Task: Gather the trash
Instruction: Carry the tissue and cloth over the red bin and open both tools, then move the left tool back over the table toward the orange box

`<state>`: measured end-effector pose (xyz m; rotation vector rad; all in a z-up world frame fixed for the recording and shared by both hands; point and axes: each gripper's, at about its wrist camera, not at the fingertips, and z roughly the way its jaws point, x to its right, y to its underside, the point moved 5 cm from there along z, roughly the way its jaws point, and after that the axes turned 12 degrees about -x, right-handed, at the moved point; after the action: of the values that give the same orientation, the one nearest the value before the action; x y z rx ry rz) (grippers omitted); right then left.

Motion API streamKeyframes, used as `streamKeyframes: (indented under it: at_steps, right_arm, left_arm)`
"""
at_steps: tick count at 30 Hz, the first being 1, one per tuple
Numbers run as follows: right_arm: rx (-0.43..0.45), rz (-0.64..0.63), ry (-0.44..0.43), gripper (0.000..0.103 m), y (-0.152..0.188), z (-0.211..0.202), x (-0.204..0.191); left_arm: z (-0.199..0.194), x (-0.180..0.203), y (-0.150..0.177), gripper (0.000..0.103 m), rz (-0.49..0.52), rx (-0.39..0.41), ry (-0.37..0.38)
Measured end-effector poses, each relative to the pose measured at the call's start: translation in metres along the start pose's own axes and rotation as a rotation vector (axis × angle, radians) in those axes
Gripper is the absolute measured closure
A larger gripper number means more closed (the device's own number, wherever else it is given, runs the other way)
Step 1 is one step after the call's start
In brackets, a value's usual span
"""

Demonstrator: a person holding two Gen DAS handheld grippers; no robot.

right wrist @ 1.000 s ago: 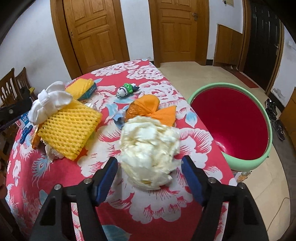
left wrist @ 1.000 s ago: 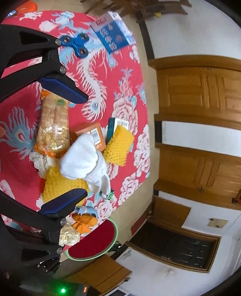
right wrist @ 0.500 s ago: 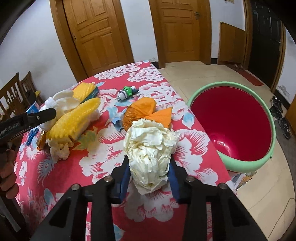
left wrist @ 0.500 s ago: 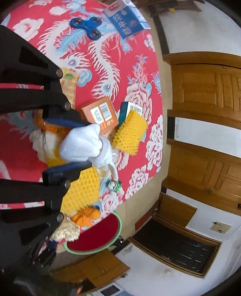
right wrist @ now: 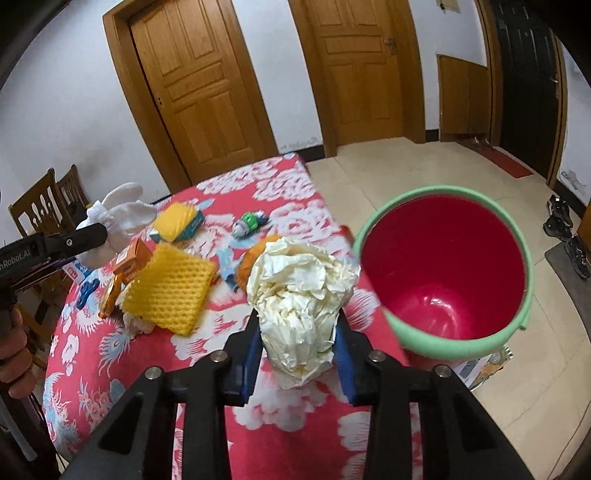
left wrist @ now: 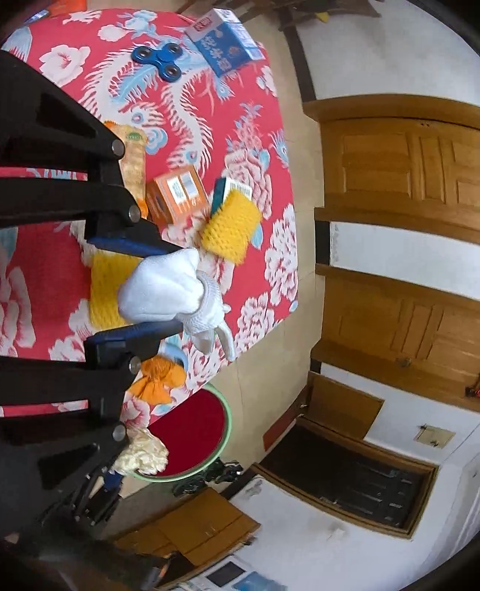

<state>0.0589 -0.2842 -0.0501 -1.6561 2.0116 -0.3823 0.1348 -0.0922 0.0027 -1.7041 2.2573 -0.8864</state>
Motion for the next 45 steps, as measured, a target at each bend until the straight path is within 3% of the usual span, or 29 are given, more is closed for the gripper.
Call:
streamKeyframes:
  at_steps: [21,34,37,41,45]
  right_arm:
    - [0.029,0.210,0.084,0.065,-0.026,0.004,0.128]
    - [0.033,0.243,0.114,0.058,-0.040,0.016,0.169]
    - [0.049,0.256,0.117,0.048,-0.039,0.015,0.173]
    - [0.054,0.268,0.130,0.044,-0.037,0.013,0.176]
    - [0.054,0.274,0.129,0.043,-0.034,0.012,0.180]
  left_arm:
    - [0.079,0.132,-0.027,0.070,0.212,-0.109,0.071]
    - [0.143,0.187,-0.024,0.069,0.290,-0.208,0.096]
    - [0.150,0.190,-0.025,0.056,0.291,-0.224,0.099]
    - [0.150,0.191,-0.024,0.047,0.292,-0.216,0.093]
    - [0.146,0.190,-0.024,0.047,0.286,-0.207,0.092]
